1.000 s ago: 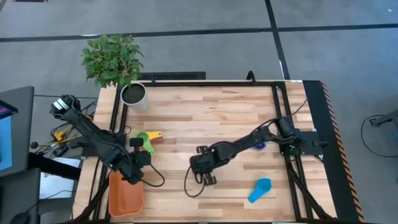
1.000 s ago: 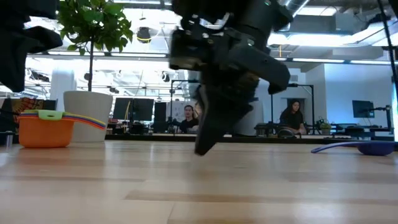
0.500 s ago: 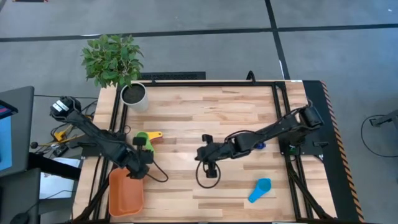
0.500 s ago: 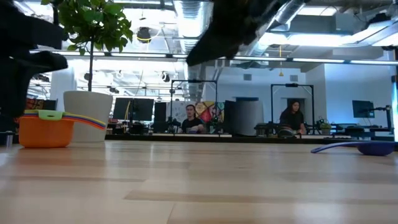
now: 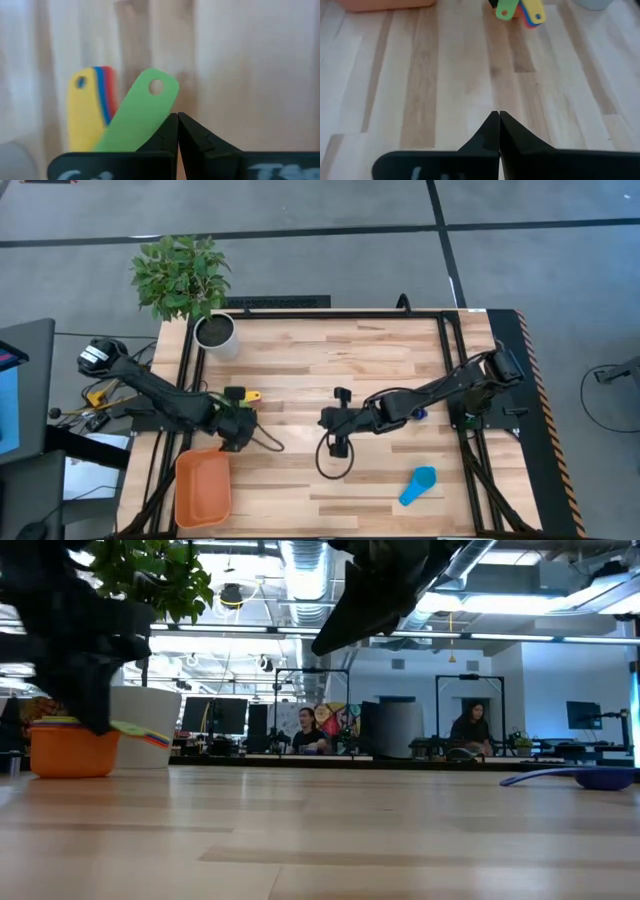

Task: Nest measuring cups in basket
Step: Stack the green measuring cup on top of the yellow measuring cup, then stack the light blue measuring cup on top of the green measuring cup

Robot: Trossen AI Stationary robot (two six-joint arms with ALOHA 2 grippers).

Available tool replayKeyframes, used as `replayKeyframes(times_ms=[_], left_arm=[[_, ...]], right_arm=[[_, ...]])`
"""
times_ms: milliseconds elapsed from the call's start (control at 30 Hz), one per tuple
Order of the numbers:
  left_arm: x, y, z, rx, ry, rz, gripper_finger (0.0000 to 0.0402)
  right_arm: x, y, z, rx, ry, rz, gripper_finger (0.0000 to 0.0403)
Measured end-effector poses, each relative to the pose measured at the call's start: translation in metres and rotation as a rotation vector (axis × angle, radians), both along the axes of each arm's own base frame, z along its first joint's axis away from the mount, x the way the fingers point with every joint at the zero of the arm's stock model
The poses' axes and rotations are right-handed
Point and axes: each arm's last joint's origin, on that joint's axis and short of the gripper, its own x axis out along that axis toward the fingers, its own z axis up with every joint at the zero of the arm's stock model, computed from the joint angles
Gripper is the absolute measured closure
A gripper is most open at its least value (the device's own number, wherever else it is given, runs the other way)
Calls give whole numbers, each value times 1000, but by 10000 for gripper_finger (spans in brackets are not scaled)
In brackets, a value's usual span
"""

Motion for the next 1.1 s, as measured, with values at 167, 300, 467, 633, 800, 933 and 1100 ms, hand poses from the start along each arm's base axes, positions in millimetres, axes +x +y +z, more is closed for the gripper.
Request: replayKeyframes(times_ms=[167, 300, 467, 633, 800, 933, 1100], left_arm=[[8, 20, 1, 47, -14, 69, 401], [11, 32, 1, 55, -19, 128, 401], [13, 41, 1, 66, -21, 171, 401], [15, 40, 6, 56, -24, 169, 401], [24, 34, 25, 52, -87, 164, 401], [31, 30, 44, 71, -154, 168, 401], [37, 25, 45, 67, -327, 214, 401]], right_arm=[[1, -2, 1, -19, -18, -45, 378], [0, -1, 1, -15, -18, -50, 383], [1, -2, 1, -16, -18, -51, 387], [-1, -4, 0, -42, -11, -106, 377], [-8, -18, -4, -64, 67, -230, 376], [-15, -32, -7, -47, 147, -323, 379], [-24, -41, -9, -28, 205, -390, 378]])
